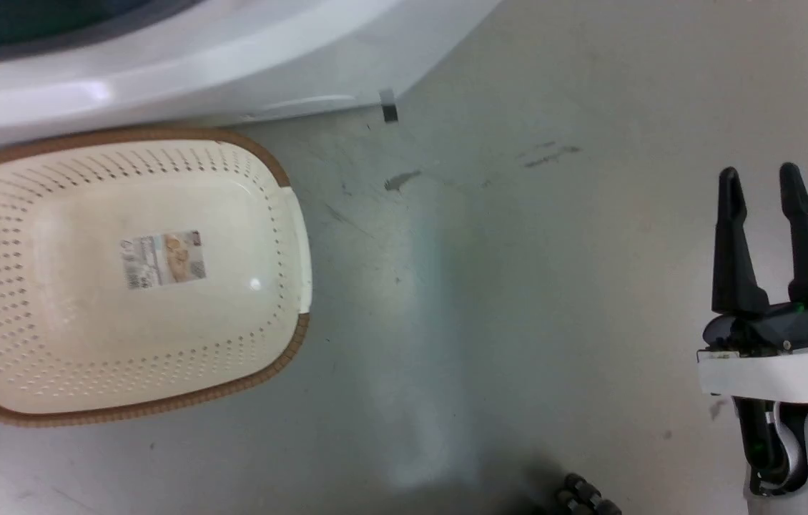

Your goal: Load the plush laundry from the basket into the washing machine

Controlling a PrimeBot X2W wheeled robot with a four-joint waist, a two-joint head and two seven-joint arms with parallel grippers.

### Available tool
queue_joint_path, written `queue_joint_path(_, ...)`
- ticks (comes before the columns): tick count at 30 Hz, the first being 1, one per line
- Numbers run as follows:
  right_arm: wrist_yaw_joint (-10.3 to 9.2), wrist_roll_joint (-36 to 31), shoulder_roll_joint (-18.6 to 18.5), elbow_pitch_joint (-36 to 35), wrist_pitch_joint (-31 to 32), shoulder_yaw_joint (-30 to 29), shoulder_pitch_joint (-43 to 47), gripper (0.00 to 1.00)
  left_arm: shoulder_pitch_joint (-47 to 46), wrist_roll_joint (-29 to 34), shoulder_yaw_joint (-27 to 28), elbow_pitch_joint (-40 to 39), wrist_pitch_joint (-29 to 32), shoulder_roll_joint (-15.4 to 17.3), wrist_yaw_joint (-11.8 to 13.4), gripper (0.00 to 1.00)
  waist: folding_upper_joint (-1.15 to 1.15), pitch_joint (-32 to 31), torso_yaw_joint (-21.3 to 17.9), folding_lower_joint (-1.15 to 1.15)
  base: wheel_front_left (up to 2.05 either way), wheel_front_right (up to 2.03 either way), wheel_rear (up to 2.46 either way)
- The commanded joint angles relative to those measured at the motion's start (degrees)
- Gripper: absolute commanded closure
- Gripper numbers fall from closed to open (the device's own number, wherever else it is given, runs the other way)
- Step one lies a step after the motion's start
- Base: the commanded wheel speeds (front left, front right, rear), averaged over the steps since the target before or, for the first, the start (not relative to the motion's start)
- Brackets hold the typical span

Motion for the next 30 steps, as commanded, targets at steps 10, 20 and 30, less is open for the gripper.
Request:
queue_joint_path(10, -0.05, 1.4, 0.0, -0.1, -0.3, 2.3, -1.8, 0.00, -13.2, 1.9, -7.7, 14.6, 5.8, 1.6, -1.1, 1.00, 0.00, 6.4, -2.2, -0.01, 0.00, 0.00, 0.00)
queue_joint_path(20, -0.05, 0.0, 0.0, 0.4, -0.3, 1.3, -1.8, 0.00, -13.8, -0.1, -11.8, 22.8, 0.7, -0.4, -1.2, 0.00, 0.00, 3.3, -0.4, -0.01, 0.00, 0.00, 0.00)
queue_joint_path(30, -0.05, -4.0, 0.0, 0.8, -0.3, -1.0, 0.1, 0.00, -3.9, -3.2, -14.1, 26.0, -14.7, -5.1, -1.2, 0.00, 0.00, -9.3, 4.0, -0.01, 0.00, 0.00, 0.00)
